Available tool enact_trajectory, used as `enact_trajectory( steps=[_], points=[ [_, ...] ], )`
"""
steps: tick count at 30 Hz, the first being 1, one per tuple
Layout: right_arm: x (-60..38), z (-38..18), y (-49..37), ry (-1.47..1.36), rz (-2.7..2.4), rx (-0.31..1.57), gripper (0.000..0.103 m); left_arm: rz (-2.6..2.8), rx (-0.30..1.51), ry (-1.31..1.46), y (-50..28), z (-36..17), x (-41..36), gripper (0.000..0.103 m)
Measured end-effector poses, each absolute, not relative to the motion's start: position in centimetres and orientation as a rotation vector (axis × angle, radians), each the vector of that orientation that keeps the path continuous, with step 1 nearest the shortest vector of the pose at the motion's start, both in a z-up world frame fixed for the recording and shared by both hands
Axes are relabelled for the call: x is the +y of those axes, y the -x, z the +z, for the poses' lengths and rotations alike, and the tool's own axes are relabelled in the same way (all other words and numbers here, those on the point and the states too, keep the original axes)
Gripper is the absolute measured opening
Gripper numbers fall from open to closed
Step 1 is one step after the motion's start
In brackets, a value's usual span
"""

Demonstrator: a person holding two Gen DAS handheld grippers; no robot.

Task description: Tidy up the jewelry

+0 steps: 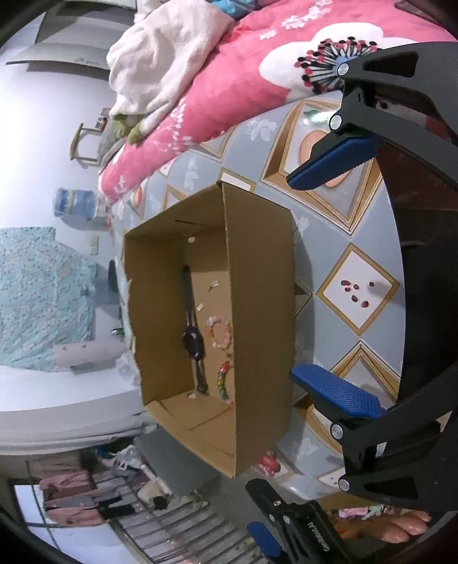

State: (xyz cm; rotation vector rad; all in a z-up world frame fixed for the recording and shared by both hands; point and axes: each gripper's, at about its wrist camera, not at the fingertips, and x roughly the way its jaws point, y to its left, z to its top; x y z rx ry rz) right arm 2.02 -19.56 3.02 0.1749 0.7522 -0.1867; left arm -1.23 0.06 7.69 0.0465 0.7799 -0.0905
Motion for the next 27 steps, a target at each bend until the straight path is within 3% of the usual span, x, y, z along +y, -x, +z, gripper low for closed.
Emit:
enact_trajectory(
  steps=[27],
  points=[
    [-18.6, 1.0, -2.8, -0.175, -0.196, 0.815, 0.095, -0.077, 0.885, -0.042, 0.0, 5.2, -0.7, 0.097]
  ],
)
